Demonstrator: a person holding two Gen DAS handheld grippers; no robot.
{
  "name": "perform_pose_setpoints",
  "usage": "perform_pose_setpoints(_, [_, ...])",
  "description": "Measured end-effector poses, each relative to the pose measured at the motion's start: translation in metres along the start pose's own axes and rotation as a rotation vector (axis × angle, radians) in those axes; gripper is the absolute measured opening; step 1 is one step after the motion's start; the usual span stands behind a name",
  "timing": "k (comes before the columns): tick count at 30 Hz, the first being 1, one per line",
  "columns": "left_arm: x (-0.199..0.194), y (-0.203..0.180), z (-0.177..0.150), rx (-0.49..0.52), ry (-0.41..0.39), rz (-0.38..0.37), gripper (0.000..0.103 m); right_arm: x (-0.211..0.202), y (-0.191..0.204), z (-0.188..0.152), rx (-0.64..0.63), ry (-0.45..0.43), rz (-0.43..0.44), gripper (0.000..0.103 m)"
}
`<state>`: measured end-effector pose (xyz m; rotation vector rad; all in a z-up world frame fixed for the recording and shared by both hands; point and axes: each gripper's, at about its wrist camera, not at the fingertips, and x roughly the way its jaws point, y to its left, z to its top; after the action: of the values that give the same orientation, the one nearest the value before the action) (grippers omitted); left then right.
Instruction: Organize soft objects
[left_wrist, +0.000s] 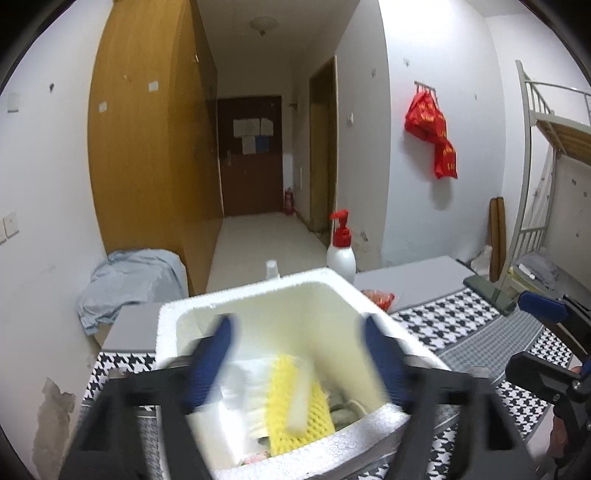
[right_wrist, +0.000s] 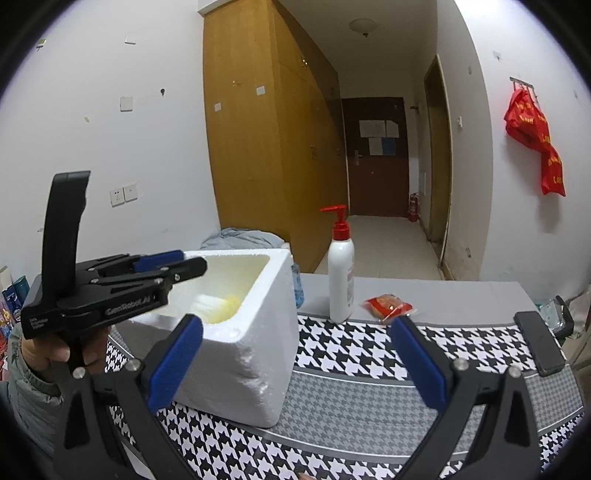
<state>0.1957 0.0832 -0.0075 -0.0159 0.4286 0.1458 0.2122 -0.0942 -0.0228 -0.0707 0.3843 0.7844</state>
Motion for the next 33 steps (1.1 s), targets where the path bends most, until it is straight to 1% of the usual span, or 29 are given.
perform_pose_setpoints(1, [-0.004, -0.001, 0.0, 0.0, -0.017, -0.001, 0.085, -0.001, 0.0, 0.0, 0.001, -0.001, -0.001, 0.103])
perform_pose_setpoints(4, [-0.011, 0.0, 0.0, -0.007, -0.03, -0.012, 0.094, -0.002, -0.001, 0.001, 0.002, -0.005, -0.003, 0.103])
perform_pose_setpoints(7, [-0.018, 0.002, 0.0, -0.026, -0.044, -0.012, 0.096, -0.003, 0.0, 0.0, 0.0, -0.009, -0.005, 0.103])
perform_pose_setpoints(9, [-0.023, 0.005, -0.001, -0.04, -0.05, -0.004, 0.101, -0.005, 0.001, 0.0, 0.001, -0.016, -0.002, 0.103])
perform_pose_setpoints(16, [-0.042, 0.008, -0.004, -0.065, -0.074, 0.014, 0.102, -0.012, 0.006, 0.001, -0.002, -0.034, -0.01, 0.103])
perform_pose_setpoints(18, [-0.049, 0.008, -0.005, -0.062, -0.082, 0.009, 0.102, -0.014, 0.008, 0.002, -0.003, -0.035, -0.01, 0.103])
perform_pose_setpoints(21, [-0.06, 0.007, -0.006, -0.058, -0.103, 0.023, 0.102, -0.017, 0.013, 0.003, -0.011, -0.038, -0.015, 0.103])
perform_pose_setpoints(25, [-0.074, 0.012, -0.006, -0.098, -0.124, 0.019, 0.102, -0.026, 0.019, 0.003, -0.016, -0.05, -0.016, 0.103])
perform_pose_setpoints(29, [-0.086, 0.008, -0.009, -0.086, -0.141, 0.027, 0.102, -0.036, 0.023, 0.002, -0.014, -0.068, -0.017, 0.103])
perform_pose_setpoints(33, [-0.098, 0.004, -0.011, -0.084, -0.149, 0.018, 0.102, -0.05, 0.029, 0.002, -0.02, -0.087, -0.022, 0.103])
